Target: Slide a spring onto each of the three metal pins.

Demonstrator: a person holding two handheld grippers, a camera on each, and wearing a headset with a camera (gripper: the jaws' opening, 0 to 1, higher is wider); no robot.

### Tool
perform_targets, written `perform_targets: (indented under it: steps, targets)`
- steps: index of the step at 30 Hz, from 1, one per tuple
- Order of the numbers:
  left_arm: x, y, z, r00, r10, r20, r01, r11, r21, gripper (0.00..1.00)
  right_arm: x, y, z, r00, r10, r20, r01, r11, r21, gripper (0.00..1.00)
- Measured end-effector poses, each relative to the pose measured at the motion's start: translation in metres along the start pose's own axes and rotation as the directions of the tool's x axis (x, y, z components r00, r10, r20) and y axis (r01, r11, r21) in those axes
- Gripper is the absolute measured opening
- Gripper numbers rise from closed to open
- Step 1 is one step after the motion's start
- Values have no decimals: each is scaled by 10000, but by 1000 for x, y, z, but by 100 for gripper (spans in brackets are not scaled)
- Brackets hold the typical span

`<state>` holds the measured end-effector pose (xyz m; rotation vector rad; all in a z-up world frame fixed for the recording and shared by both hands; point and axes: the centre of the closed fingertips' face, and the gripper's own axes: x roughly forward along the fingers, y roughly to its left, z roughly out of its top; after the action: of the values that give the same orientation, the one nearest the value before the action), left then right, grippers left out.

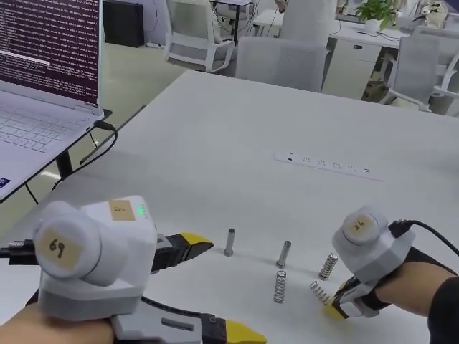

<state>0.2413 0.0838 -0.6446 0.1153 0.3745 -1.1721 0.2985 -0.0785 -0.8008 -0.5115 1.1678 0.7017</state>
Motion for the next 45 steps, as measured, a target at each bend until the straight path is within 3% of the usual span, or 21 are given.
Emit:
perform_targets:
  steps: [32, 45]
  targets:
    - [3, 2, -7, 9994, -149, -315, 152, 9998, 95, 74, -22, 11, 4, 9994, 244, 252, -208, 9904, -1367, 8]
    - [5, 5, -9, 9988, -246, -428, 256, 9994, 229, 73, -42, 23, 18, 9984, 395, 407, -307, 9795, -1989, 8]
